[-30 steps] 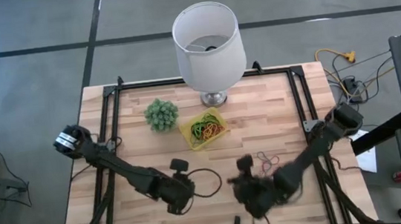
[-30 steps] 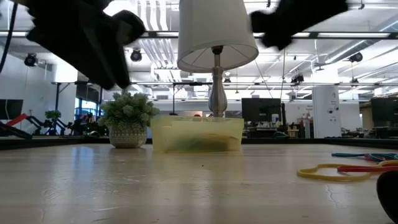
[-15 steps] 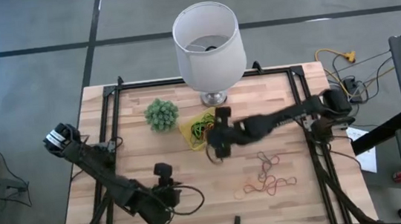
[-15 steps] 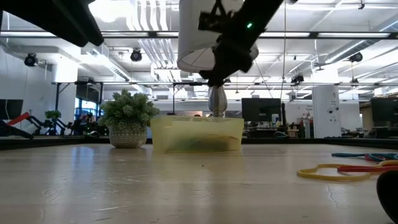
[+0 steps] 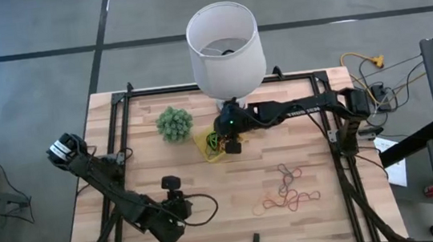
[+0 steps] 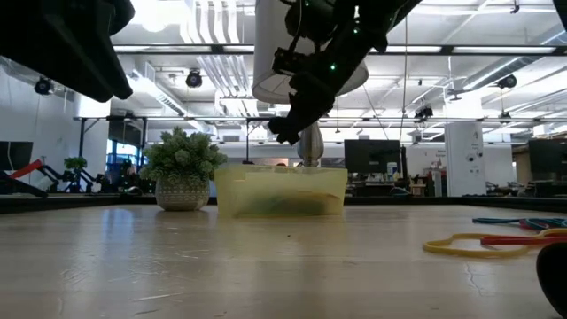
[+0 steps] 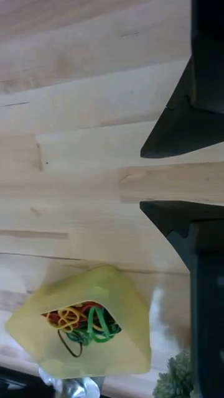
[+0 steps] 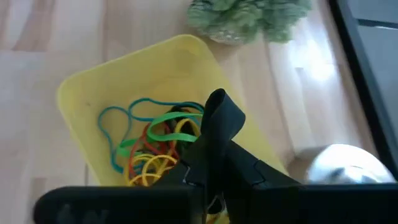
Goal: Pick and place rubber bands into bin
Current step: Put the right black rubber band into the yellow bin, then put the black rubber band into the yellow bin
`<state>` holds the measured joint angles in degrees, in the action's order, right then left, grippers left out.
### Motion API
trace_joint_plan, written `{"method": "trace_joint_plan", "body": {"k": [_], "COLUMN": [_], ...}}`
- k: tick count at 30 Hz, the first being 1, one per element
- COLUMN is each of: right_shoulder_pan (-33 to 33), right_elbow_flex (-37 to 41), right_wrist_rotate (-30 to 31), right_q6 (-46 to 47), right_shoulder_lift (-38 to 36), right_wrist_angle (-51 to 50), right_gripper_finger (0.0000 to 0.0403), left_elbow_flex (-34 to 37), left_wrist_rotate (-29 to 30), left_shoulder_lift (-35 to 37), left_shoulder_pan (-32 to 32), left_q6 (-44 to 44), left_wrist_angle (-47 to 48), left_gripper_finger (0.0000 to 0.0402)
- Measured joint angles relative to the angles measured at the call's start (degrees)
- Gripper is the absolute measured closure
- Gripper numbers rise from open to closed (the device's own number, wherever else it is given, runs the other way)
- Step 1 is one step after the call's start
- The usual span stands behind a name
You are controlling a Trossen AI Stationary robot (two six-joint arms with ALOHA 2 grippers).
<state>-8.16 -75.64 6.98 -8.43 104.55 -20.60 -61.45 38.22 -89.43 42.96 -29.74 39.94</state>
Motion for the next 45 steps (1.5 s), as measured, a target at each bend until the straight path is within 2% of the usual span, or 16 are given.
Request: {"method": "trace_joint_plan", "body": {"k": [3, 11, 17, 23, 28, 35, 39, 42, 45], "right_shoulder_pan": [-0.3, -0.4, -0.3, 2.6, 6.5, 14.4, 20.9, 26.1, 31.2], "right_elbow_flex": [0.0, 0.0, 0.0, 0.0, 0.0, 0.4, 1.7, 2.6, 3.8], "right_wrist_rotate": [-1.7, -1.0, -1.0, -1.3, -1.1, -0.8, 2.6, 5.6, 9.1], "right_q6": [-0.4, 0.0, -0.1, 0.7, 5.0, 13.5, 18.0, 21.1, 25.1], "right_shoulder_lift": [0.8, 1.7, 1.4, -0.8, -2.4, -5.0, -6.6, -7.7, -8.8], "right_wrist_angle": [0.6, 1.6, 0.8, -6.9, -14.4, -23.1, -24.8, -25.6, -25.4], "right_gripper_finger": [0.0351, 0.0249, 0.0209, 0.0204, 0.021, 0.0214, 0.0214, 0.0216, 0.0216], "left_elbow_flex": [0.0, -0.1, -0.1, 0.0, 0.5, 3.4, 3.9, 3.9, 3.9], "left_wrist_rotate": [0.0, 0.0, 0.0, 1.6, 2.9, 2.9, 2.8, 0.5, -7.0], "left_shoulder_lift": [0.0, 0.0, 0.0, -0.5, -1.6, -2.2, -2.3, -2.6, -3.9], "left_shoulder_pan": [0.0, 0.0, 0.0, -0.1, -0.5, -1.8, -2.5, -3.6, -5.5], "left_q6": [0.0, 0.0, 0.1, 4.3, 14.8, 31.7, 37.0, 38.2, 40.1], "left_wrist_angle": [-0.4, -0.5, -1.7, -8.1, -16.6, -36.4, -40.7, -41.9, -44.9], "left_gripper_finger": [0.0297, 0.0297, 0.0297, 0.0297, 0.0297, 0.0297, 0.0297, 0.0297, 0.0297]}}
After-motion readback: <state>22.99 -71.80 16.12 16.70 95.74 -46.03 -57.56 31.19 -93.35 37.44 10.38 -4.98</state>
